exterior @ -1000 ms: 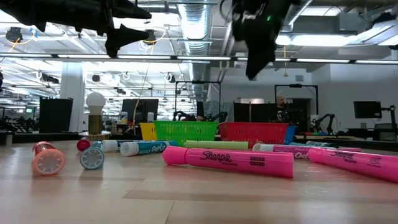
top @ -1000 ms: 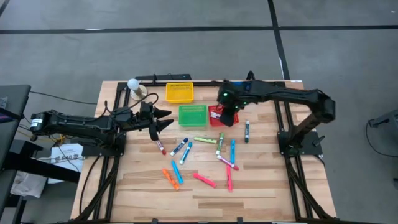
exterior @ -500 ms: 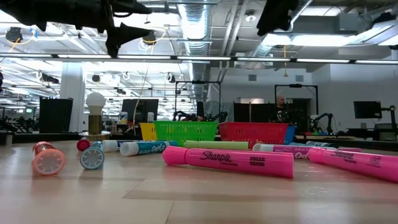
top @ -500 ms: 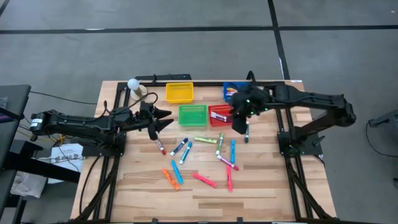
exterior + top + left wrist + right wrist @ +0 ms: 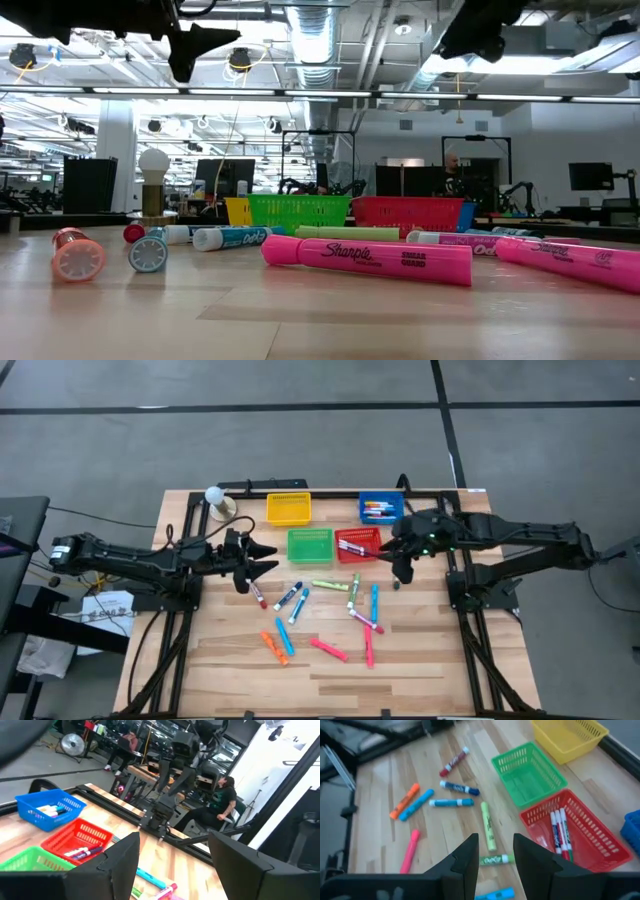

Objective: Pick & Place Markers
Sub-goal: Put the orange sharpie into the yellow bin

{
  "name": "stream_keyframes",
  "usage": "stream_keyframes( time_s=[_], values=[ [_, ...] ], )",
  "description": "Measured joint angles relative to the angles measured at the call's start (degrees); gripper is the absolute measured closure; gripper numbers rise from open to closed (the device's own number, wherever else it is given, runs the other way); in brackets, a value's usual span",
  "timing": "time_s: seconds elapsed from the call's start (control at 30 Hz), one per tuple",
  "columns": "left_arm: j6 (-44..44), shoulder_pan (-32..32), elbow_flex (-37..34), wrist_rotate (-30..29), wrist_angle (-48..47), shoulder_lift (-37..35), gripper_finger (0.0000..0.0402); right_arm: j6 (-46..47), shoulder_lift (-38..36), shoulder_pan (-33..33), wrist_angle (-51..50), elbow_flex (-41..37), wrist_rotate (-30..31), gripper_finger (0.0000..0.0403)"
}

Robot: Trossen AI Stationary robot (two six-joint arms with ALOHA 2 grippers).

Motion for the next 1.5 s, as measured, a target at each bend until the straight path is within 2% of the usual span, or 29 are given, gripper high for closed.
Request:
stream_keyframes(
  time_s=[0.33, 0.53, 0.77, 0.93, 1.2, 1.4, 1.5],
  values=[
    [-0.8, -3.2, 2.5, 0.0, -1.3, 0.0, 0.0169, 6.0, -12.9, 0.0, 9.6, -12.6, 0.0, 0.0291],
    [-1.4, -4.6, 7.1, 0.0, -9.6, 0.8, 0.0181, 7.0, -18.6, 0.0, 13.6, -18.0, 0.0, 0.0292],
    [-7.7, -7.7, 12.1, 0.3, -19.8, 5.0, 0.0192, 9.1, -25.7, 0.0, 17.7, -24.0, 0.2, 0.0292],
    [-16.6, -11.0, 14.0, 3.8, -22.2, 9.4, 0.0192, 11.1, -29.8, 0.0, 21.1, -28.1, 0.3, 0.0292],
    [-35.9, -19.5, 14.3, 7.3, -23.0, 17.4, 0.0192, 12.2, -33.2, 0.0, 25.7, -32.9, 0.3, 0.0291],
    [-48.2, -25.7, 14.3, 6.9, -22.9, 20.6, 0.0192, 12.1, -33.1, 0.0, 25.9, -33.1, 0.3, 0.0291],
    [-56.0, -28.9, 14.3, 2.1, -22.9, 21.0, 0.0192, 12.0, -33.1, 0.0, 25.9, -33.1, 0.3, 0.0291]
  ],
)
